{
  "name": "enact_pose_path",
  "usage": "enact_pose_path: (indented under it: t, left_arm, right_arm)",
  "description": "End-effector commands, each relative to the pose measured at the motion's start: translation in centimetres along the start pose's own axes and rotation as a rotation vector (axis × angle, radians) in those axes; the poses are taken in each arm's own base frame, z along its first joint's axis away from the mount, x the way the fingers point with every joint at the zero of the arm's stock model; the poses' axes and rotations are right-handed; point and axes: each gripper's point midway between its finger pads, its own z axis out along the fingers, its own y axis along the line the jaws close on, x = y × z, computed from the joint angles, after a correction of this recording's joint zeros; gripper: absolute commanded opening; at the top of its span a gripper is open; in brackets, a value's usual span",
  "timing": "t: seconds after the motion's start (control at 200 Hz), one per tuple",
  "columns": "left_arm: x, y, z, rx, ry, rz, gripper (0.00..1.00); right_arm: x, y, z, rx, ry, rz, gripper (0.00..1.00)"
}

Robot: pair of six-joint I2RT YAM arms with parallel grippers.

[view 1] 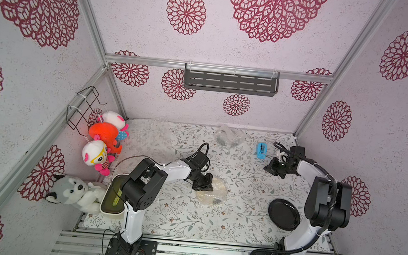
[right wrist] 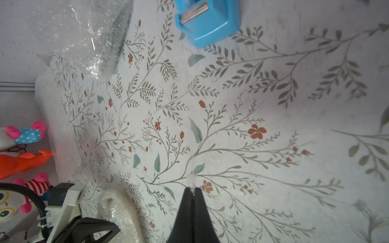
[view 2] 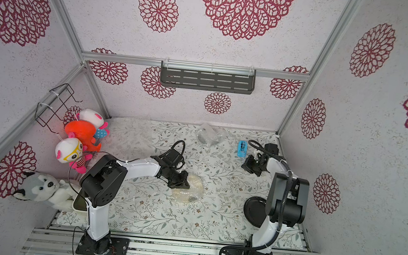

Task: Wrap dinner plates in bubble wrap
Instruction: Pull the tape from the tape cutter, then tear off the tape using the Tape Cutter.

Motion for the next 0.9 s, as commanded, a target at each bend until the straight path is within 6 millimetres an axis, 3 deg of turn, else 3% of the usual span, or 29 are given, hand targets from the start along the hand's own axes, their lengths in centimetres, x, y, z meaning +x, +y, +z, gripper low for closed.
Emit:
enact_pose_path:
  t: [0.0,0.375,0.57,0.701,0.806,0.896]
  left_arm:
    - [1.0,5.3,0.9,-0.170,0.012,-0.084,0.00]
    - [1.1,5.3,0.9,-0.174,0.011,-0.086,0.00]
    - [1.1,5.4,0.9,-0.176,0.010,-0.086,0.00]
    - [1.0,5.3,0.8,-0.175,0.006,-0.086,0.00]
    - [1.0,5.3,0.9,-0.174,0.008,-0.086,0.00]
    - [1.0,5.3,0.9,-0.172,0.011,-0.085,0.00]
  right_arm:
    - [0.7,0.2,-1.0,-0.004,-0.004,-0.025,0.00]
    - [4.6,-3.1,2.7,0.024,0.107,0.053,0.00]
    - [4.7,-4.0,3.8,0.037,0.120,0.105,0.00]
    - [4.4,-3.5,3.0,0.034,0.104,0.102,0.00]
    - [5.1,-3.6,1.4,0.084,0.092,0.076,0.37]
    - [6.1,-3.6,-0.1,0.114,0.099,0.054,0.47]
